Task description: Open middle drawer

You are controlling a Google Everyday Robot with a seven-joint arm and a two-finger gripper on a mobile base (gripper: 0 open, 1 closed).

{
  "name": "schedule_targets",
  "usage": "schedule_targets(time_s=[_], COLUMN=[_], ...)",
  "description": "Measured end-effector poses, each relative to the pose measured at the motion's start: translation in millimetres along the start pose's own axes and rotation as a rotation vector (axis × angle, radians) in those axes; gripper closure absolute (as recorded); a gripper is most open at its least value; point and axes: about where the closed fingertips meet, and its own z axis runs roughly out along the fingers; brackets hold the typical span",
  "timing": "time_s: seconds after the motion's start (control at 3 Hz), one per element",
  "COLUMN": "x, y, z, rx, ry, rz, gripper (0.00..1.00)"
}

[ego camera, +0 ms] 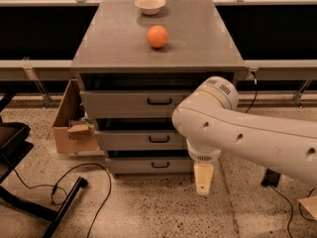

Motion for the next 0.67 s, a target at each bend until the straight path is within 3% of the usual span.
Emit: schedule_targets(time_s=[0.33,0.67], x=[-4,-7], y=[5,4], z=[28,90], rx=[-0.031,-0.056], ry=[0.019,0.036], rz=[0.024,0.071], gripper=[0.0,0.0])
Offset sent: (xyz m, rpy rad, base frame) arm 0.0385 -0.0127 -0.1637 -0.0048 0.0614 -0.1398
